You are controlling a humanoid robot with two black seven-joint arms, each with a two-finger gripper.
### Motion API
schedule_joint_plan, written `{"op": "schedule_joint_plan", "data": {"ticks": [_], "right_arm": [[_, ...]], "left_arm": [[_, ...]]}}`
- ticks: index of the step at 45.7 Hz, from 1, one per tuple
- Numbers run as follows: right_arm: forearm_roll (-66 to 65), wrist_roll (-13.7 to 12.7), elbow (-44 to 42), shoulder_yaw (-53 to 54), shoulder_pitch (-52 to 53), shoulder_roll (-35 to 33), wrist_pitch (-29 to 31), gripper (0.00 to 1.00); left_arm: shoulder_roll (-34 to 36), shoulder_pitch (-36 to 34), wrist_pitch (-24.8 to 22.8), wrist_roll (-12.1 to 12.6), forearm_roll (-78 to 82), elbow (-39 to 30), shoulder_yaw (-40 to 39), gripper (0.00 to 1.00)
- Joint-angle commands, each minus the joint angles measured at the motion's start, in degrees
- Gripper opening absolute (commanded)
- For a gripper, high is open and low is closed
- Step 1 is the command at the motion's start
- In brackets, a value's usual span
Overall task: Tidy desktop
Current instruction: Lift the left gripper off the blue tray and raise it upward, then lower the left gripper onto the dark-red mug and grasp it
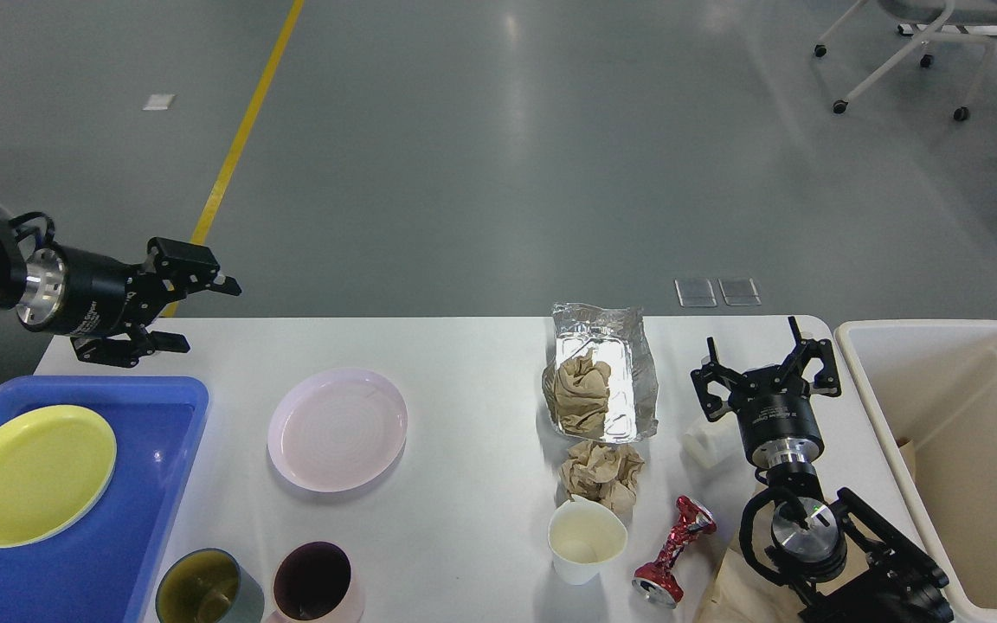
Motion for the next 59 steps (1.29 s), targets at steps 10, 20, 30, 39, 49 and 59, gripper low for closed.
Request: {"op": "schedule_joint_plan", "data": {"ticks": [10,20,30,39,49,59], "right_arm": [[0.0,0.0,0.0,0.0,0.0,0.0,0.0,1.00],[-0.1,0.0,0.0,0.0,0.0,0.0,0.0,1.00],[-0.1,0.0,-0.1,0.0,0.0,0.0,0.0,1.00],[-0.1,0.0,-0.1,0.0,0.1,0.0,0.0,1.00],[-0.1,0.0,-0.1,0.0,0.0,0.0,0.0,1.00],[-0.1,0.0,-0.1,0.0,0.0,0.0,0.0,1.00]], "left_arm": [[-15.6,-16.4,0.2,-0.6,-0.4,-13.1,13.7,0.96],[-22.8,-30.4,-0.1,2.7,-0.5,-23.9,14.8,0.96],[-26.4,-43.2,-1.7,21.0,-3.6,-32.9,13.9,0.96],[-28.4,-44.9,-5.9,28.5,-7.1,-34.7,12.5,0.96],[-30.7,-51.2,-12.7,28.2,-9.5,-35.1,11.4,0.96],[-29.0,-52.0,-15.7,27.9,-9.6,-34.7,11.7,0.96]]}}
